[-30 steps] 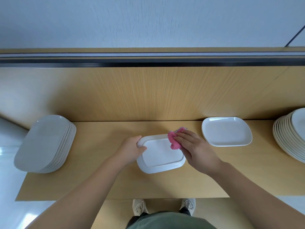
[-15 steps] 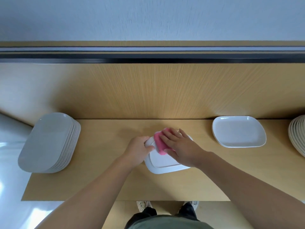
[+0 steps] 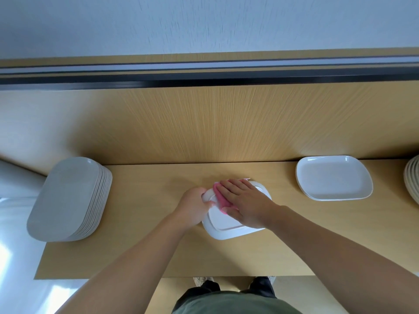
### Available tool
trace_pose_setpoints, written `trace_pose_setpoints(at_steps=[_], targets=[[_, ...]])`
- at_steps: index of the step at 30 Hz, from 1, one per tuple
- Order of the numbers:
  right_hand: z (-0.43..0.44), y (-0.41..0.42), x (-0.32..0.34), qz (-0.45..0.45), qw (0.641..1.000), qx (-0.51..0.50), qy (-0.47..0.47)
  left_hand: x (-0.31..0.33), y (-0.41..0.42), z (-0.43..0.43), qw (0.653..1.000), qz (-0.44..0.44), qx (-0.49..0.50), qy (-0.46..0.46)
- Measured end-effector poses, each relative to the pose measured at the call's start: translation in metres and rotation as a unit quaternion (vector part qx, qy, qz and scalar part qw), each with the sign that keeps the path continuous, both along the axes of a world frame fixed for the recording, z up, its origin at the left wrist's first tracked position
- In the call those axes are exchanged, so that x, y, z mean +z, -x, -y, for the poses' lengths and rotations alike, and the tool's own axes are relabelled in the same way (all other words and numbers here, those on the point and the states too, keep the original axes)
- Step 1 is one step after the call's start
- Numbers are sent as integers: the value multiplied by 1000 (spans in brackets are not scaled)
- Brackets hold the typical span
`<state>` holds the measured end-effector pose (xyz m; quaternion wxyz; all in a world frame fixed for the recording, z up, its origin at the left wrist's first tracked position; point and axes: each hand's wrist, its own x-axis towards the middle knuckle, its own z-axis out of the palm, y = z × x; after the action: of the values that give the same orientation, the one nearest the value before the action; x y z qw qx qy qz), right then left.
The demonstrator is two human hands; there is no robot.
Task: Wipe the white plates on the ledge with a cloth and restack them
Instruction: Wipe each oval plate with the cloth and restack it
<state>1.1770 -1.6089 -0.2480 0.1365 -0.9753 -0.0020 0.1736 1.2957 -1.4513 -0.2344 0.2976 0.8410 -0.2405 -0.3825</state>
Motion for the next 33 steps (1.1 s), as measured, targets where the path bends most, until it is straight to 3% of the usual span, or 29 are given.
trace_pose_setpoints(at_steps=[14, 25, 29, 33], targets=[[31, 28, -16, -19, 992, -123, -16, -2, -1, 4, 998, -32, 48, -39], [-10, 76, -21, -12, 947, -320, -27, 1, 7, 4, 995, -59, 71, -47], [-14, 79, -18, -24, 949, -313, -37, 2, 13, -2, 994, -79, 49, -56], [9, 63, -13, -24, 968, -247, -33, 6, 12, -9, 995, -59, -34, -78]])
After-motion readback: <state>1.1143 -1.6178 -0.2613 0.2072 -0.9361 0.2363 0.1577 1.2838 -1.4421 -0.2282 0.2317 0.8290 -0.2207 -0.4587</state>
